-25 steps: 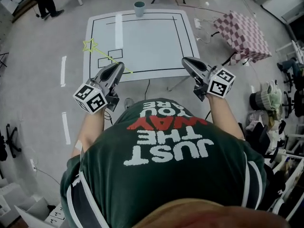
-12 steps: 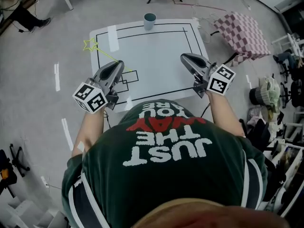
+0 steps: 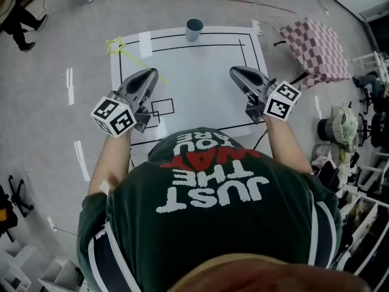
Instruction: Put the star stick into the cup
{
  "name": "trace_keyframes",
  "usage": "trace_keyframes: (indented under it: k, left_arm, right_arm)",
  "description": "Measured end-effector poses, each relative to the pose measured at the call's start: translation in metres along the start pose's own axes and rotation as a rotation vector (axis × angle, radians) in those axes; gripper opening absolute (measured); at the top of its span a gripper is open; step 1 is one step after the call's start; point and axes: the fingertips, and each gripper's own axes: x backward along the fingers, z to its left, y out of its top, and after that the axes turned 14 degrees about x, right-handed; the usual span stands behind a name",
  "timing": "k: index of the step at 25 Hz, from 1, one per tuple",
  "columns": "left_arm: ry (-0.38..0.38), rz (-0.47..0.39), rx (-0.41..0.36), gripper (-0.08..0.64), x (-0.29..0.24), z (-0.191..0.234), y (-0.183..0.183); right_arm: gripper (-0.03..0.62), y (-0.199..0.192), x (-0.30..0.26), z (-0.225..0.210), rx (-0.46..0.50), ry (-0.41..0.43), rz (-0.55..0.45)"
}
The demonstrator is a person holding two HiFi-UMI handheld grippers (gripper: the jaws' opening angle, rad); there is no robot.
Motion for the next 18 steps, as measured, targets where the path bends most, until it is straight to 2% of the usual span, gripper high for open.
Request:
trace_keyframes:
  k: [6,9,13,18]
  left_arm:
    - [0.125,-0.042,-0.025,0.014,-0.055,0.024,0.001]
    - [0.168,-0.075,-0.050,0.014,-0.079,0.035,0.011]
    - [0.189,-0.082,-0.078,0.014,-0.103,0.047,0.025]
    - [0.171,-0.020,-0.090,0.014,-0.164,0.103,0.037]
  right_arm:
    - [0.034,-0.012,-0.014,-0.074,0.007,0.130,0.009]
    - [0.034,-0.016,-0.025,-0.106,0.032,0.165,-0.006]
    - [0.034,-0.020,-0.048,-0.135,0.046,0.162,-0.032]
    - [0.034,-0.043,-0.093,-0.196,0.020,0.122,-0.047]
